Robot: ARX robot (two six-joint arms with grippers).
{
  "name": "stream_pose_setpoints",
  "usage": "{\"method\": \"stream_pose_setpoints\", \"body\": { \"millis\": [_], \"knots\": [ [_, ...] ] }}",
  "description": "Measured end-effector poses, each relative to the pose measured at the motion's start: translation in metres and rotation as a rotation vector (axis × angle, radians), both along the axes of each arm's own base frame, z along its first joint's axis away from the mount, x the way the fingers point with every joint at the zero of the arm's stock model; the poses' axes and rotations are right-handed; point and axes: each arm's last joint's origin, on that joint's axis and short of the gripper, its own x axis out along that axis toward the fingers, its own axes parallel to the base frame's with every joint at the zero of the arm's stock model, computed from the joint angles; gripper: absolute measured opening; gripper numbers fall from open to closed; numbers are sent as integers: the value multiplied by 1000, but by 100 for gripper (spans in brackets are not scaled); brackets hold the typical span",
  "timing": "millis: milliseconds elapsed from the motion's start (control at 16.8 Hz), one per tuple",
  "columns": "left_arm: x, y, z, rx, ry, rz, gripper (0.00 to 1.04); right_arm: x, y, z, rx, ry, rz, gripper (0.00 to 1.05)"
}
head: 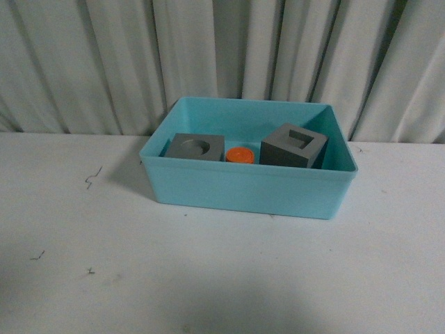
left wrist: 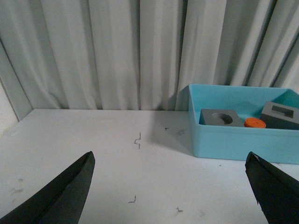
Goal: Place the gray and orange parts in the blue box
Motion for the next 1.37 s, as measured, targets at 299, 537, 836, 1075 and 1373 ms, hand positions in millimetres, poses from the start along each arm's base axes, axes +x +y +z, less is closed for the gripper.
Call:
{"method": "stream_pose_setpoints", "body": {
  "millis": [299, 537, 836, 1075, 1373],
  "knots": [
    [0, 0, 0, 0, 0, 0, 98, 0, 0, 0, 0, 0, 0, 91],
    [0, 0, 0, 0, 0, 0, 98, 0, 0, 0, 0, 0, 0, 98],
    [0, 0, 0, 0, 0, 0, 98, 0, 0, 0, 0, 0, 0, 98],
    [0, 0, 0, 0, 0, 0, 98, 0, 0, 0, 0, 0, 0, 98],
    [0, 0, 0, 0, 0, 0, 98, 0, 0, 0, 0, 0, 0, 98]
  ]
}}
